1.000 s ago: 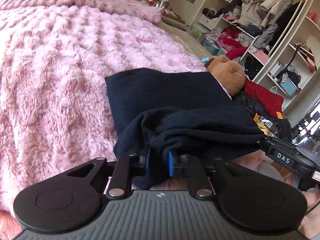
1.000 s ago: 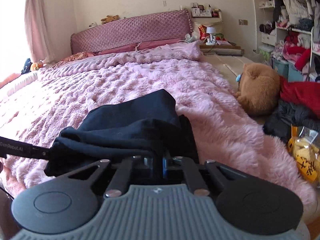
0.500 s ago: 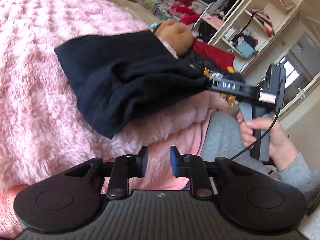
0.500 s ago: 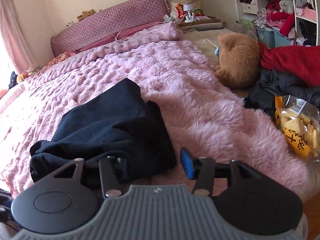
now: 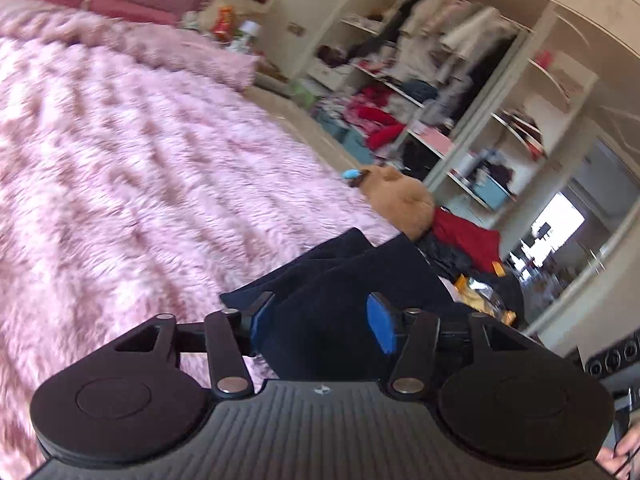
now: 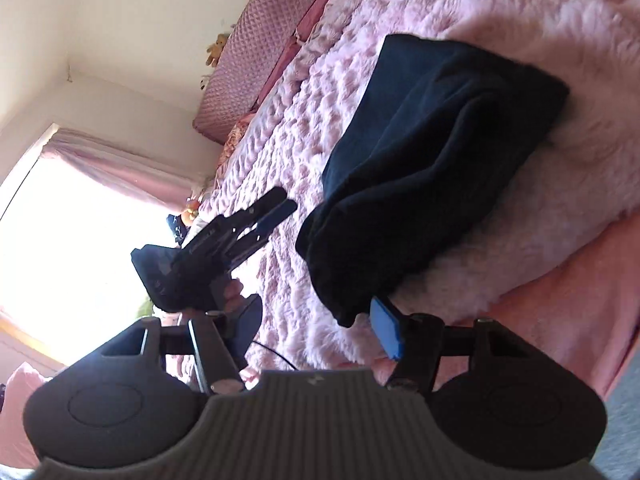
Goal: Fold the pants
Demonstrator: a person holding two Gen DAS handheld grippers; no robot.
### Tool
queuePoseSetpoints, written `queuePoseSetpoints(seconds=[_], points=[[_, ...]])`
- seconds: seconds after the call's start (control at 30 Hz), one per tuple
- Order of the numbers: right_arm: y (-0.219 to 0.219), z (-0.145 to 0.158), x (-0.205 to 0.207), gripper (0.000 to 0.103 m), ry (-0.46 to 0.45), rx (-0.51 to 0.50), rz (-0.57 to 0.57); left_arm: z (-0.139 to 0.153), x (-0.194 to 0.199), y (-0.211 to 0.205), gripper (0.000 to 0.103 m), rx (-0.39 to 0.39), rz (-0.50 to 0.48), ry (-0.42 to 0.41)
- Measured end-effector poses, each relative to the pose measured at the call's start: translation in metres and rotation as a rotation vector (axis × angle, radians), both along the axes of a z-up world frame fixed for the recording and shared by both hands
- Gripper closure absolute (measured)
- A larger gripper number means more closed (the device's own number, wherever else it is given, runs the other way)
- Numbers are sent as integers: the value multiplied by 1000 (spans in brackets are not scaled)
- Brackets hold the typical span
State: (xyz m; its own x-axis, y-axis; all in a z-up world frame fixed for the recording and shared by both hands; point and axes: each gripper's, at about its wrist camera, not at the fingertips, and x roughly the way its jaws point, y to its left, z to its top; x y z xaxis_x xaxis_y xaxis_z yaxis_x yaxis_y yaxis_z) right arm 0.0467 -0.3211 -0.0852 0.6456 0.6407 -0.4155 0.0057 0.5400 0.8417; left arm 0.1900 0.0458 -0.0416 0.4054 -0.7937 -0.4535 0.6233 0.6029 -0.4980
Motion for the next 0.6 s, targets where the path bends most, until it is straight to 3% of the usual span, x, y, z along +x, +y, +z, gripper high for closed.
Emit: queuePoseSetpoints(seconds=[0.07,0.13,0.23,0.4,0.47,0.5,0.53,0.57,0.6], points=[[23,1,5,48,-6,-104,13,-5,15,-12,37,18,-111,-6],[52,7,10,48,-34,-315,27,-7,32,-18,34,47,-186,12],[85,18,10,46,-128,-518,56,-5,46,-18,30,86,-231,-25],[124,19,22,43,-181,-672,79,-17,73,-30,25,97,-411,77],[131,17,26,49,-211,-695,62,-29,82,-39,27,122,-434,103],[133,15,29,58,-235,-722,56,-36,86,-44,36,126,-455,133],[134,13,31,76,-246,-739,53,-43,88,-50,60,131,-486,153],[131,10,35,87,-256,-732,44,-45,87,-54,71,139,-506,153],[121,5,35,92,-257,-657,37,-49,86,-61,80,159,-516,153]])
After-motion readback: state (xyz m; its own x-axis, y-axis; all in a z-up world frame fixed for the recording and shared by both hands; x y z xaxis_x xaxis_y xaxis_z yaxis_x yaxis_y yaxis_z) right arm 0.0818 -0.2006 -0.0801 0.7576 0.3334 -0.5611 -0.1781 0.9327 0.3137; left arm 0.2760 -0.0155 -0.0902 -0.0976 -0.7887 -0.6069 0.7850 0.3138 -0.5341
